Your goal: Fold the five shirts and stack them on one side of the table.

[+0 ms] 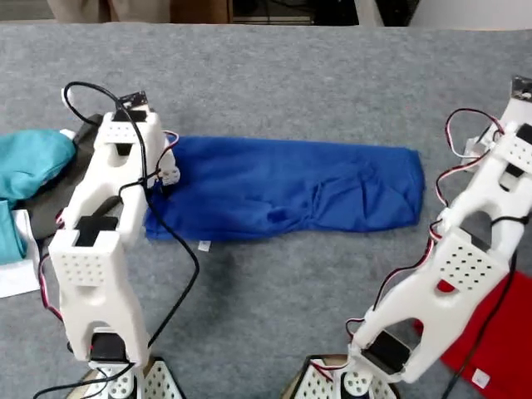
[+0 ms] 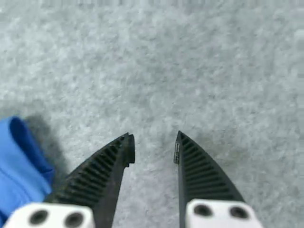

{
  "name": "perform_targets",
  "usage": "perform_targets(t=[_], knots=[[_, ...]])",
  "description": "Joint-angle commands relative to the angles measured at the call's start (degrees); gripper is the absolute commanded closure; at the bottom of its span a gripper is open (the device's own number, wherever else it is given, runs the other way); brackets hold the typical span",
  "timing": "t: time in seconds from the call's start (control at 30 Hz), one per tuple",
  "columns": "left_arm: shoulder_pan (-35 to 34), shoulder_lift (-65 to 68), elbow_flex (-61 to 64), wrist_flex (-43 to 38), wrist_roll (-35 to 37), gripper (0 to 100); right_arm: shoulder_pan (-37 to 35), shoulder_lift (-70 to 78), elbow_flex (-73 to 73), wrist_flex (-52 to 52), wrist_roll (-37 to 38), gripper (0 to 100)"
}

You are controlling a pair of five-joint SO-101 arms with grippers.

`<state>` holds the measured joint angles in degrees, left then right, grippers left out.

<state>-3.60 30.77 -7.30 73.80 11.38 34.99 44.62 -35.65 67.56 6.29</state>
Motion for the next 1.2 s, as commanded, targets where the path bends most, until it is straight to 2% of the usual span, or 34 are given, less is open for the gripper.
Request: perform_targets(t=[0.0,0.2,0.37,0.5,0.77,0.87,0.97,1.17], knots=[[-0.97,0.04,-3.08,4.04,-0.18,98,2.86,-0.75,-0.84,-3.08,-3.43,84.3],[-0.26,-0.4,-14.51,13.8,-7.47,98,4.09,0.84,-1.01,-5.89,-6.86,84.3],[4.04,-0.4,-29.27,23.03,-9.85,98,4.79,0.92,-1.01,-7.82,-6.95,84.2],[8.18,-0.4,-40.7,26.55,-10.02,98,5.76,0.92,-1.01,-8.62,-6.95,84.2],[22.59,0.13,-52.04,26.64,-9.49,98,6.64,0.92,-1.01,-9.49,-6.95,84.2],[28.48,0.22,-54.33,26.2,-6.95,98,6.73,0.92,-1.01,-9.49,-6.95,84.2],[33.05,0.22,-54.68,22.42,-5.19,98,8.22,0.92,-1.1,-9.93,-8.09,84.2],[39.03,2.68,-54.68,11.52,0.7,98,14.37,0.92,-1.1,-12.84,-16.53,84.2]])
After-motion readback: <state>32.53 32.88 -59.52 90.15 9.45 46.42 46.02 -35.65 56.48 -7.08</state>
